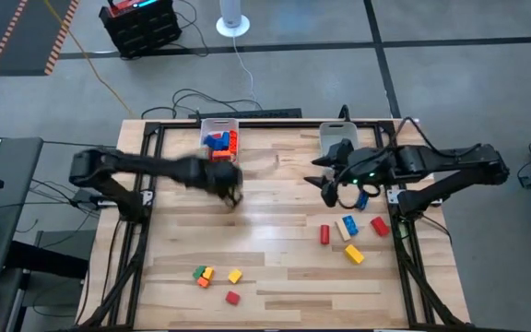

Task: Sort blocks by size
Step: Put the orange cuboid game piece into the gray bin

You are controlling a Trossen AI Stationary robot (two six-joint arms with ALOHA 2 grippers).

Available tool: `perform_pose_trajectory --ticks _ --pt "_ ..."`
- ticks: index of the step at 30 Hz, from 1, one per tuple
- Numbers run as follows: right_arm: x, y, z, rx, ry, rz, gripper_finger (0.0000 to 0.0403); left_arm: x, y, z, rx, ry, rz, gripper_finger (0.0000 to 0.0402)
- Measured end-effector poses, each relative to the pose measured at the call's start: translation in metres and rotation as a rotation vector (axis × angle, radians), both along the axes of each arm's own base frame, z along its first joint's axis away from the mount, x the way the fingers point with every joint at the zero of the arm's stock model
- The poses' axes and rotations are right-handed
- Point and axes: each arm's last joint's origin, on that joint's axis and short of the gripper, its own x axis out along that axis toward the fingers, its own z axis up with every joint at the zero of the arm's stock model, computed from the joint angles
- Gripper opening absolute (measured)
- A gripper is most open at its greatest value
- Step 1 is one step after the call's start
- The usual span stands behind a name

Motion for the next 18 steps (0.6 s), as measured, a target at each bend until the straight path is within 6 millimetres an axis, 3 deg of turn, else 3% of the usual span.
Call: perform_pose_trajectory --ticks 5,9,14,18 --pt "0.019 0.008 -0.017 0.053 0.056 -0.022 0.029 -0.025 0.077 0.018 0.078 -0.008 0.049 0.0082" --pt "0.036 0.021 -0.032 0.09 0.096 -0.014 0.029 -0.045 0.118 0.019 0.07 -0.003 0.081 0.0082" --pt "0.046 0.033 -0.047 0.154 0.135 -0.039 0.029 -0.053 0.139 0.021 0.024 -0.078 0.057 0.0082" --pt "0.046 0.034 -0.052 0.194 0.162 -0.083 0.029 -0.038 0.139 0.029 -0.035 -0.29 -0.083 0.0082"
